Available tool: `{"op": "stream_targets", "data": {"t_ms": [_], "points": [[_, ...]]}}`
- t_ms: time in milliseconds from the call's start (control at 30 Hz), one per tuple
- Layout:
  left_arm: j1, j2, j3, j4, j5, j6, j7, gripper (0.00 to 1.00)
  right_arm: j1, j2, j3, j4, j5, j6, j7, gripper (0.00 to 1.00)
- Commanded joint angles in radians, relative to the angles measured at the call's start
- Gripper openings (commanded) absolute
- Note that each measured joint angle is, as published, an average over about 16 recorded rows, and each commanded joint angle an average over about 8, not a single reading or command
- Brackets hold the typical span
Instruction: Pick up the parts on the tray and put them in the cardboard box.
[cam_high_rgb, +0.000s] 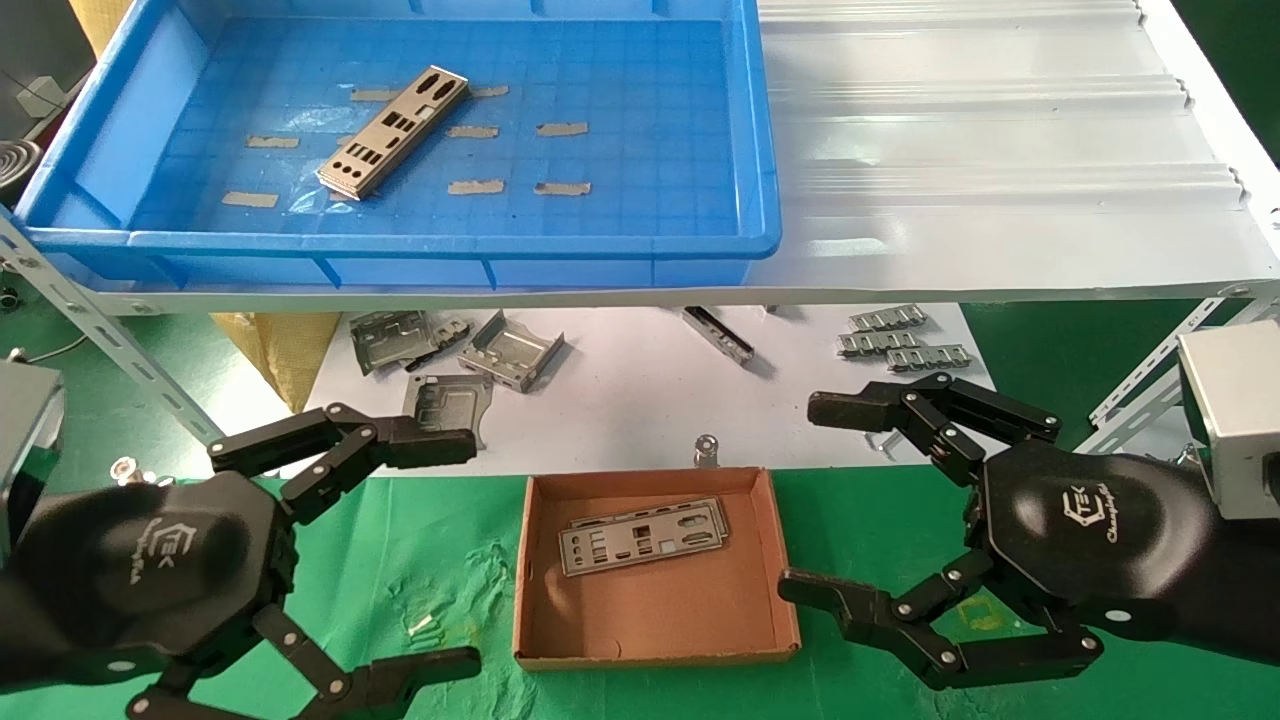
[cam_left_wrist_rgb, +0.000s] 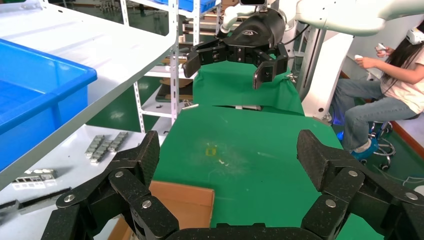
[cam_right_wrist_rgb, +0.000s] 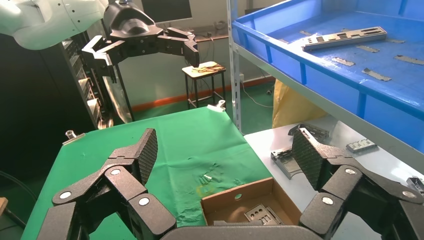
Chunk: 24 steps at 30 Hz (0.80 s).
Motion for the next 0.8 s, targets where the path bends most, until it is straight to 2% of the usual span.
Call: {"op": "stream_targets", "data": {"t_ms": [33, 300, 567, 800], "points": [[0.0, 0.0, 0.0, 0.0, 0.0, 0.0, 0.0, 1.0, 0.0, 0.0, 0.0, 0.0, 0.0, 0.0, 0.0, 1.0], [0.0, 0.0, 0.0, 0.0, 0.0, 0.0, 0.0, 1.0, 0.0, 0.0, 0.0, 0.0, 0.0, 0.0, 0.0, 1.0], [0.0, 0.0, 0.0, 0.0, 0.0, 0.0, 0.0, 1.0, 0.0, 0.0, 0.0, 0.0, 0.0, 0.0, 0.0, 0.0], [0.0, 0.0, 0.0, 0.0, 0.0, 0.0, 0.0, 1.0, 0.0, 0.0, 0.0, 0.0, 0.0, 0.0, 0.0, 0.0]]}}
